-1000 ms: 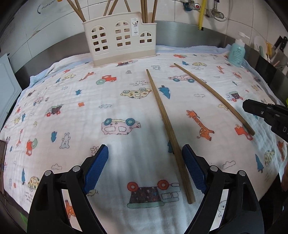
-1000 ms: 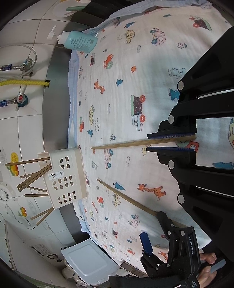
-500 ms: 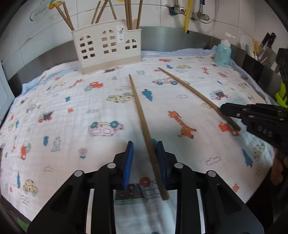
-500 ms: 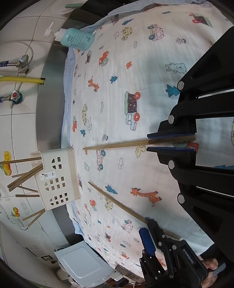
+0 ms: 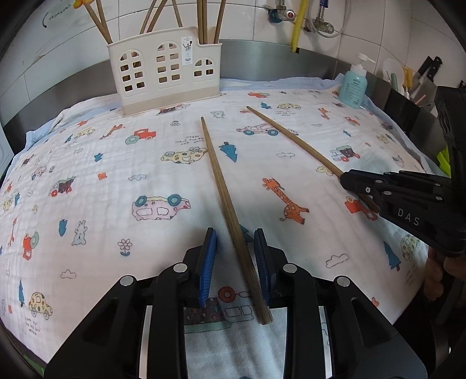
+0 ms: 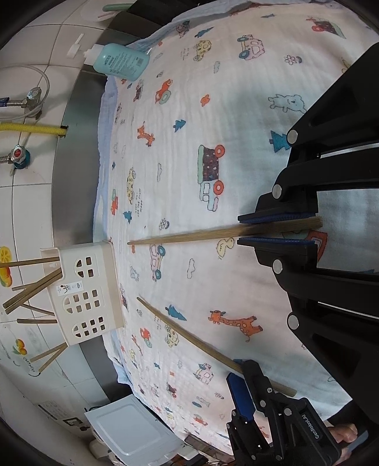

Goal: Organize utensils
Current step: 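Close the right tool on a wooden chopstick while the left tool grasps another, then lift the right tool's chopstick upright while the left tool lifts its own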

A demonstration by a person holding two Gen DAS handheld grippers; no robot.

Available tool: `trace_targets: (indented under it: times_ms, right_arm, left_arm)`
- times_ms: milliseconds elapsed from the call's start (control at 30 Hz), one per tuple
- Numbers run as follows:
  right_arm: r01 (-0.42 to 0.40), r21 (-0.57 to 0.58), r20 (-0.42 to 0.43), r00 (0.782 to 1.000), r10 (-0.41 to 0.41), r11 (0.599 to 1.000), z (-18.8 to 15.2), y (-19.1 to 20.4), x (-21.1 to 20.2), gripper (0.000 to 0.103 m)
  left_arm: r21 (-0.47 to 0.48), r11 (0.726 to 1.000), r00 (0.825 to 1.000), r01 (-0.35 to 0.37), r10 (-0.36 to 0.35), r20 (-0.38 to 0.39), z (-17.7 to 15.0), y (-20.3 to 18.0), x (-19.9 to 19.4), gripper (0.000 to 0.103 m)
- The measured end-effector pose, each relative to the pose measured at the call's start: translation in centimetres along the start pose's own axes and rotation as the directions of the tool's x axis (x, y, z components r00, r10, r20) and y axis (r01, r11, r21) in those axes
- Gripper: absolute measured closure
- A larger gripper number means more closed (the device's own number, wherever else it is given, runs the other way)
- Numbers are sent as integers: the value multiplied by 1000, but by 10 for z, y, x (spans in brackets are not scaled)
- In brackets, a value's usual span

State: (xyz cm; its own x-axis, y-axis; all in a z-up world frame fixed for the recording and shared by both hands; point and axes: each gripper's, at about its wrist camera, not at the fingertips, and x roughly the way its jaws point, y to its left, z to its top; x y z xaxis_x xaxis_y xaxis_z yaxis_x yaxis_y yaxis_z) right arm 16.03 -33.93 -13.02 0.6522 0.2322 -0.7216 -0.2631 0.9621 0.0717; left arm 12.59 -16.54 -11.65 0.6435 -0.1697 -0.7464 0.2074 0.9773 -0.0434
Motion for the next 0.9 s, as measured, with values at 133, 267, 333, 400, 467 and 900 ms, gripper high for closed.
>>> trace_targets:
  times_ms: [133,267,333,400,467,900]
  right_arm:
    - [8,-3,1,1000,-8,1000,0,1,0,95]
    - [5,-3,4,1000,-5,1000,0,1,-1,95]
    - [7,-5,8,1000,-7,1000,-1,2,-3,95]
    - [6,-4,15,1000,-6,1000,0,3,-5,96]
    - [7,-4,23,1000,-7,1000,1,4,-8,96]
    - [13,-3,126,992,-13,1000,18,17,-48,96]
  left_arm:
    - [3,1000,1000,-11,11,2,-1,-2,0,77]
    - [-4,1000,1000,-18,18,-4,1,-1,0,81]
    - [-9,1000,1000,-11,11,-7,1,1,-1,83]
    - [-14,1000,1000,-4,4,-9,2,2,-2,85]
    - [-11,1000,1000,0,0,-7,2,3,-3,87]
    - [-40,995,996,90,-89,26,5,27,-19,98]
